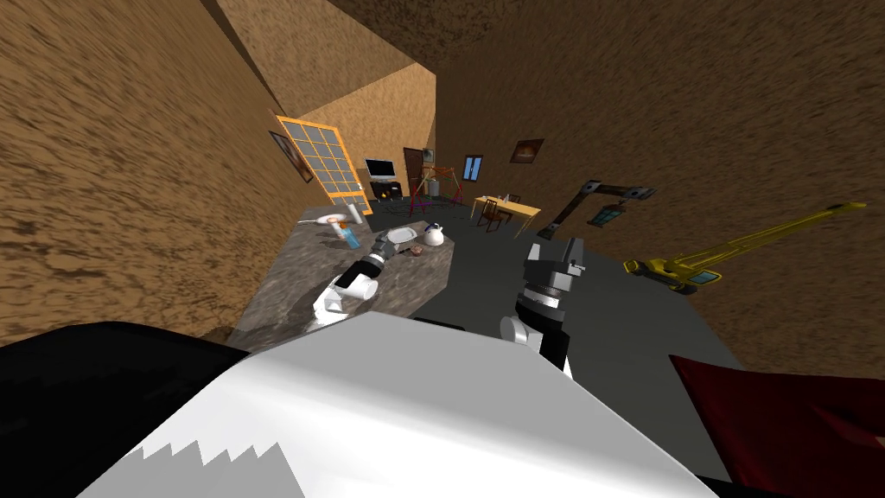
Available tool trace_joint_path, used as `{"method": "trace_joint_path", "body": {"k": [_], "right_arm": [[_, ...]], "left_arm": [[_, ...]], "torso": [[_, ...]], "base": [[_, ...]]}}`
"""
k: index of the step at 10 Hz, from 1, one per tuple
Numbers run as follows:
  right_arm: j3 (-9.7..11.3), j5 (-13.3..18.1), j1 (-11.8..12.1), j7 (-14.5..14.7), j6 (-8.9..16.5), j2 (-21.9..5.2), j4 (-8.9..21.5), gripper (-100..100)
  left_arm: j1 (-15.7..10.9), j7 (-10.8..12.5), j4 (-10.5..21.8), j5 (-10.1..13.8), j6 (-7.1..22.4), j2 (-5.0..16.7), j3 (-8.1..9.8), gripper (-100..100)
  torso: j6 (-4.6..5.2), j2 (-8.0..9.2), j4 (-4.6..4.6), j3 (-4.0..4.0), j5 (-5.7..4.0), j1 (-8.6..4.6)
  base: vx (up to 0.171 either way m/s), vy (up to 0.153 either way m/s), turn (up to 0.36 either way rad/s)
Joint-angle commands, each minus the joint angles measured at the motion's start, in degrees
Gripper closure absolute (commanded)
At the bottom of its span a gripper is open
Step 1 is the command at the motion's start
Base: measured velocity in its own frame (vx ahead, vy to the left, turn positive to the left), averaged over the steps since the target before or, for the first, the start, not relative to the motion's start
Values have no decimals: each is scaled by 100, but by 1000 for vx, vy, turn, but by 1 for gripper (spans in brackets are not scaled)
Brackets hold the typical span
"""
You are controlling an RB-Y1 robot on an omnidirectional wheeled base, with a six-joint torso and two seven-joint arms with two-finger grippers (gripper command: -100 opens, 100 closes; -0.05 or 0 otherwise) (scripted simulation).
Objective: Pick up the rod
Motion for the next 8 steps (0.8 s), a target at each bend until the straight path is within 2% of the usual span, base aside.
{"method": "trace_joint_path", "body": {"k": [1,2,3,5,6,7,8], "right_arm": [[0,0,0,0,0,0,0,0],[0,0,0,0,0,0,0,0],[0,0,0,0,0,0,0,0],[0,0,0,0,0,0,0,0],[0,0,0,0,0,0,0,0],[0,0,0,0,0,0,0,0],[0,0,0,0,0,0,0,0]], "left_arm": [[-143,204,193,185,286,181,24,-100],[-143,204,193,185,443,181,24,-100],[-281,378,353,347,610,327,46,-100],[-281,378,353,347,814,327,46,-100],[-421,553,516,512,1030,470,67,-100],[-421,553,516,512,1190,470,67,-100],[-561,730,683,681,1372,611,87,-100]], "torso": [[0,0,0,0,0,0],[2,-2,0,-1,0,-2],[-1,-1,0,0,0,0],[0,-2,0,-1,0,0],[-1,0,0,0,0,2],[2,-2,0,-1,0,2],[-1,-2,0,-1,0,2]], "base": [[5,-20,-61],[6,-15,-33],[9,-17,-55],[7,-10,-15],[9,-11,-74],[9,-8,-33],[10,-13,-49]]}}
